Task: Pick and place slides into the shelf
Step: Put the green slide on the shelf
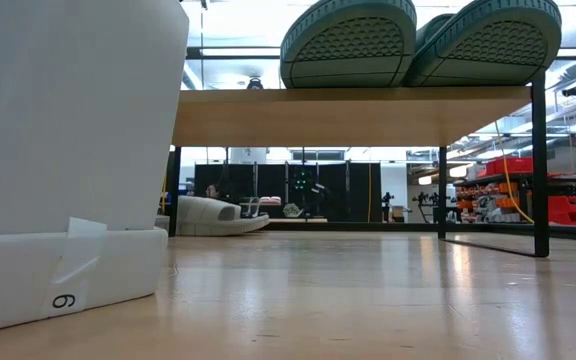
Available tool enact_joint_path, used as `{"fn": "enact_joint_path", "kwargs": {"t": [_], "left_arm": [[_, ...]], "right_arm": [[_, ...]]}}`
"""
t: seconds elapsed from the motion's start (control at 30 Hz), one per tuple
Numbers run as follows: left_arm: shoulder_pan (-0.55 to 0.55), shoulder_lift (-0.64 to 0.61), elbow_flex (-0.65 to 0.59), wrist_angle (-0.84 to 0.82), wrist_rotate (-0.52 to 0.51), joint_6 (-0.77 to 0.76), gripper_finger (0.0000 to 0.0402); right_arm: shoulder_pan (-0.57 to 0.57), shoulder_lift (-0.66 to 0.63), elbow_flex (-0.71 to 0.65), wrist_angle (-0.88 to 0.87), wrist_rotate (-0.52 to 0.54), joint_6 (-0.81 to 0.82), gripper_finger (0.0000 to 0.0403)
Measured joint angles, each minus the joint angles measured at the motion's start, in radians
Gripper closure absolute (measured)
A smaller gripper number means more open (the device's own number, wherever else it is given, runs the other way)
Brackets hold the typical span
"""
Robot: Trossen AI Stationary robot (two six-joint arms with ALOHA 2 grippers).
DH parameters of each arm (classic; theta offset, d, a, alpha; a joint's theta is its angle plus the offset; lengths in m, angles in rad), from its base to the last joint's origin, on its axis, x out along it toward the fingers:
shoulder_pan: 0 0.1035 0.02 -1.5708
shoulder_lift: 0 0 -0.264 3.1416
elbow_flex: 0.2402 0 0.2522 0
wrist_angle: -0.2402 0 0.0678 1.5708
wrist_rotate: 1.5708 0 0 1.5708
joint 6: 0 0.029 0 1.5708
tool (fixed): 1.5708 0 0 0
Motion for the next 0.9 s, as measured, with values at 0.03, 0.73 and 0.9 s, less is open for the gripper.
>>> {"fn": "enact_joint_path", "kwargs": {"t": [0.03,0.73,0.9], "left_arm": [[0.000,0.000,0.000,-0.001,0.000,0.000,0.0230],[0.000,0.000,0.000,-0.002,0.001,0.012,0.0230],[0.000,0.000,0.000,-0.002,0.001,0.011,0.0230]], "right_arm": [[-0.003,0.000,0.000,-0.015,-0.001,0.001,0.0331],[-0.046,0.000,0.000,-0.181,0.025,-0.002,0.0373],[-0.046,0.000,0.000,-0.185,0.004,-0.003,0.0375]]}}
